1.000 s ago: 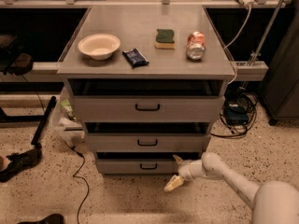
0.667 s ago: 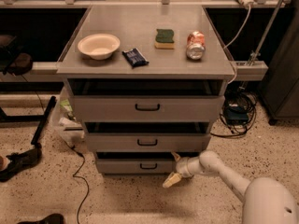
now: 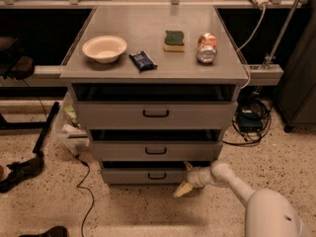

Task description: Open bottom drawer

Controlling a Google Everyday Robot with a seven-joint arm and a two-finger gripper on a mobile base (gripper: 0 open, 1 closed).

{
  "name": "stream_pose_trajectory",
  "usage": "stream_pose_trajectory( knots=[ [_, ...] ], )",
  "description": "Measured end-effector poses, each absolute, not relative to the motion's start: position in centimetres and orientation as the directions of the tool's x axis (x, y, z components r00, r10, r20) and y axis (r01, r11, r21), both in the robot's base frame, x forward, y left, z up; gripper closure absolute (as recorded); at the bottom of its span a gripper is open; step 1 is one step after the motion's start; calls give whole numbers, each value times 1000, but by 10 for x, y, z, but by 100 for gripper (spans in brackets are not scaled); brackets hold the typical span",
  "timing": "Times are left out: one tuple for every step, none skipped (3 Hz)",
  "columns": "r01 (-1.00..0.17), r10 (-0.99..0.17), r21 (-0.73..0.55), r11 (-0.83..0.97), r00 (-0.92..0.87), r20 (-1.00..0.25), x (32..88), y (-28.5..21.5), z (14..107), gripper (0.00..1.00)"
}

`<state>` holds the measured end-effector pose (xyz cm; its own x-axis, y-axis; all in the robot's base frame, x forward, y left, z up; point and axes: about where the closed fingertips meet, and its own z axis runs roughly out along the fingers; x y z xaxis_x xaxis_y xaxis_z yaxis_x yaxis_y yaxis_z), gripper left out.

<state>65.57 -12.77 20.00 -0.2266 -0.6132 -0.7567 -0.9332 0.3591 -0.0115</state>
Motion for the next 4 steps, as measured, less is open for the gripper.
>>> stream_pose_trajectory(
  knots=[
    [-925,-610,-6,381,-247,-753,657,-136,190,19],
    [-917,-608,-7,399,-259,-751,655,-144,191,42],
    [-917,-608,-7,399,-259,-751,655,-144,197,66],
    [-917,-608,-7,399,-259,-751,655,-147,202,64]
  ],
)
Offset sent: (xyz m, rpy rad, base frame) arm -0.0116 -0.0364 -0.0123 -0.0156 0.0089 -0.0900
